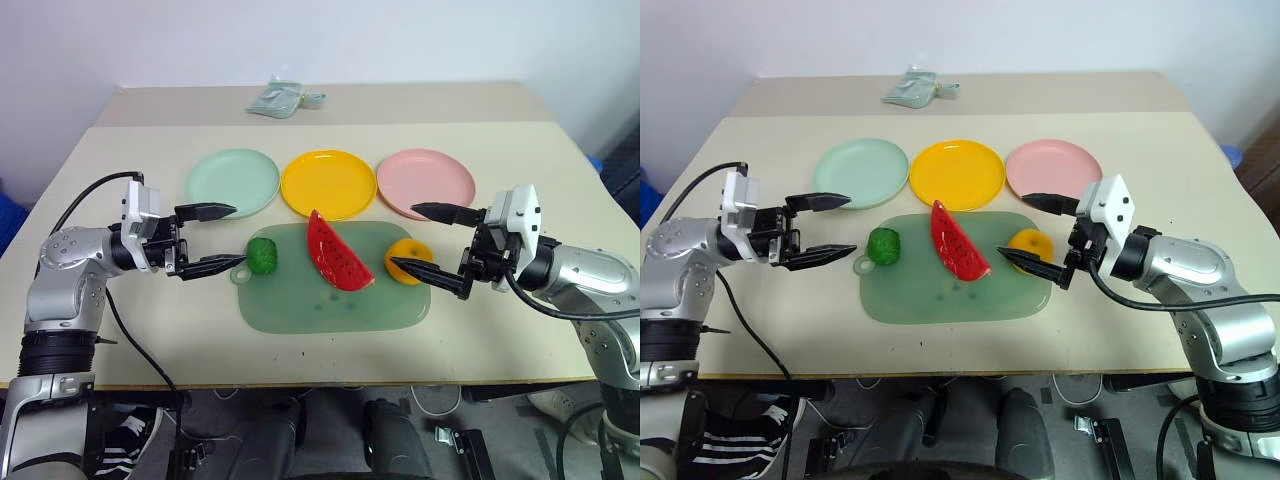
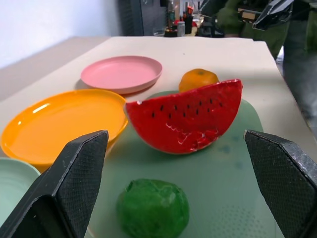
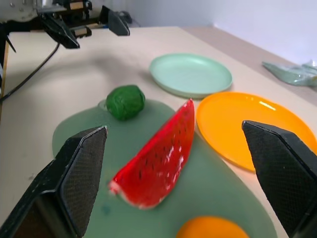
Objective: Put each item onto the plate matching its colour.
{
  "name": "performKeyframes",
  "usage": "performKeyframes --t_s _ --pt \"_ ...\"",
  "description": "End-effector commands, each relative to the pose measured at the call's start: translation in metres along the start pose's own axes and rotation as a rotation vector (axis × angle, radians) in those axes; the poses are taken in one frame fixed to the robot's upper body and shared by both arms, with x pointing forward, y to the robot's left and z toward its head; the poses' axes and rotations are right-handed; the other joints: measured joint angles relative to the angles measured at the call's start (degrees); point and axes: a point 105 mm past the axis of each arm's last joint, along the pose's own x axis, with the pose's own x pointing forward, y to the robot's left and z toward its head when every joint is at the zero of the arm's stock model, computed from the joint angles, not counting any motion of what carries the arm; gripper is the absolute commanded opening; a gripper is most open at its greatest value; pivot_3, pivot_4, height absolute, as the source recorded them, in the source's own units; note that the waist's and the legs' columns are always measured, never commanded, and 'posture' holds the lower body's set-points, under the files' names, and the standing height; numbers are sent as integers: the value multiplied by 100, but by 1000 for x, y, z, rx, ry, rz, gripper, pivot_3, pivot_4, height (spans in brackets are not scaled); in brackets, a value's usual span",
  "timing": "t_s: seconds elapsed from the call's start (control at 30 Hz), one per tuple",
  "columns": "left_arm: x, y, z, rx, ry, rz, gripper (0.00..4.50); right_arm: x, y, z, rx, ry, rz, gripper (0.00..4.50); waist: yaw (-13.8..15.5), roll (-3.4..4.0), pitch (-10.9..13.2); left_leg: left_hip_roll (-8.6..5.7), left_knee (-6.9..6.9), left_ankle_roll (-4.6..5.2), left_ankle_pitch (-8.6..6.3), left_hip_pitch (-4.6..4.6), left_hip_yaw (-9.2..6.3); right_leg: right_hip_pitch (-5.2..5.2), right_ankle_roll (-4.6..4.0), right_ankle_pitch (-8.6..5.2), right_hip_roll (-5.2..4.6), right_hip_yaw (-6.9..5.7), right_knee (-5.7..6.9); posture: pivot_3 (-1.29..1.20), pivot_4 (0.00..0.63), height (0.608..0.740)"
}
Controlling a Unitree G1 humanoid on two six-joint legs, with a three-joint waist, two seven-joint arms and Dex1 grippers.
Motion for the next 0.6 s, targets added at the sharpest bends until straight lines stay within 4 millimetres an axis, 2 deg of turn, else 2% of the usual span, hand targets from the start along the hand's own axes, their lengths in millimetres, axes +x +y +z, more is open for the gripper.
performKeyframes --t_s 0.03,0.1,0.17,0.33,0.47,0.6 --pt "-2 9 1 25 17 42 4500 -2 10 6 -15 22 73 4465 4 0 0 0 0 0 0 0 1 0 0 0 0 0 0 0 150 740" --pt "-5 11 -14 -23 91 46 4500 -6 24 9 6 39 162 4465 10 0 0 -1 -1 3 0 -1 1 -1 1 0 0 0 -2 0 150 740" --pt "-3 13 -21 -47 135 45 4500 -7 29 9 4 63 193 4465 7 0 0 -1 -1 4 -1 -1 1 -1 3 0 0 0 -2 0 150 740" --pt "12 21 -34 -80 178 59 4500 -1 24 17 -31 55 165 4465 5 -3 2 -1 9 -7 -7 -1 3 6 8 3 -1 -1 -2 0 150 740" --pt "30 19 -49 -70 214 36 4500 1 23 23 -52 37 152 4465 6 -3 2 -1 7 -6 -7 -2 4 4 10 2 -2 -1 -4 0 150 740" --pt "38 16 -57 -29 239 3 4500 2 23 28 -73 27 146 4465 -3 -4 2 -2 7 12 -5 -6 7 0 28 13 -2 -1 -11 0 150 740"
